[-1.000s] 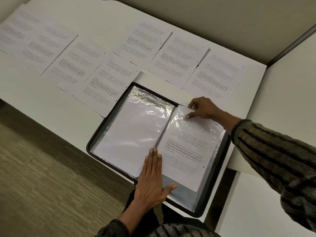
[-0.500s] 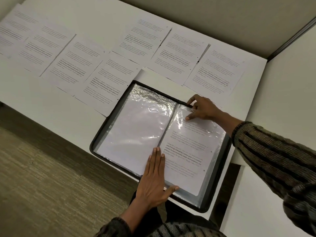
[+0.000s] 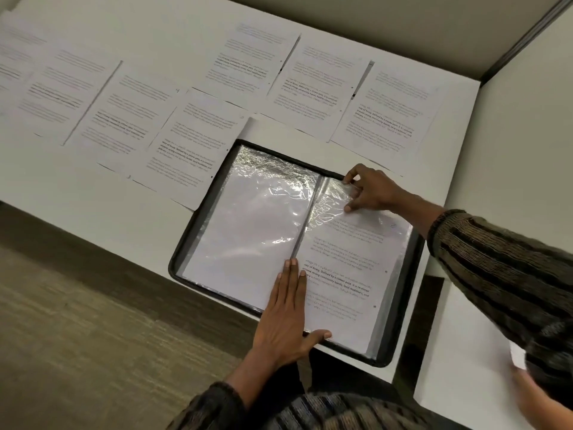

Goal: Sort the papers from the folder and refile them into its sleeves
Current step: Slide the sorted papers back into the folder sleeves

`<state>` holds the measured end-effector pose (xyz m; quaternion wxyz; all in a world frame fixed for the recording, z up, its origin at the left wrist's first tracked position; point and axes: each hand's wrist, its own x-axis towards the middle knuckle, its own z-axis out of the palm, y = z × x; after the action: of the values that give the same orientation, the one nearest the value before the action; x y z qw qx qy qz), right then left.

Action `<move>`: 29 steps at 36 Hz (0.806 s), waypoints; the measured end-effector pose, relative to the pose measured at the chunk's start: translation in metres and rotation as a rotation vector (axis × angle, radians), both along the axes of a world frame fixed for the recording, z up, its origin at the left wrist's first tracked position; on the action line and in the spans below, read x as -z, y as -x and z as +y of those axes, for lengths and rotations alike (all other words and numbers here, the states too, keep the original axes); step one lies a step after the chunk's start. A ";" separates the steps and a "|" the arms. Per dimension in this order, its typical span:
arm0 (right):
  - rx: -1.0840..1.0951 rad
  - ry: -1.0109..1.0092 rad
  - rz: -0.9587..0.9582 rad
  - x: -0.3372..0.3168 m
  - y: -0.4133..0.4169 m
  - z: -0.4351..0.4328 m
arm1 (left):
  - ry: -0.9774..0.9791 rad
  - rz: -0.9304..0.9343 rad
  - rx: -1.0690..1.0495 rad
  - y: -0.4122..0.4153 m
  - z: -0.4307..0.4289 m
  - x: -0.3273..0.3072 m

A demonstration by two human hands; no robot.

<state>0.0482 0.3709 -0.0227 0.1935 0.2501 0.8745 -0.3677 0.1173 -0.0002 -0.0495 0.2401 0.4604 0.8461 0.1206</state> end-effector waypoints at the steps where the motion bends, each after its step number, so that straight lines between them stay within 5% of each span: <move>1: 0.009 -0.002 0.004 0.000 -0.001 0.000 | -0.001 0.006 0.005 0.000 0.000 0.000; 21: -0.032 -0.243 -0.012 -0.003 -0.027 -0.013 | 0.121 0.056 0.061 -0.001 0.004 0.000; 29: -0.167 -0.598 -0.115 -0.040 -0.041 -0.002 | 0.175 0.013 0.044 0.000 0.009 -0.006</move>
<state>0.0887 0.3687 0.0170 0.1897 0.2436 0.9491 -0.0622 0.1170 0.0083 -0.0435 0.2765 0.4569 0.8446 0.0381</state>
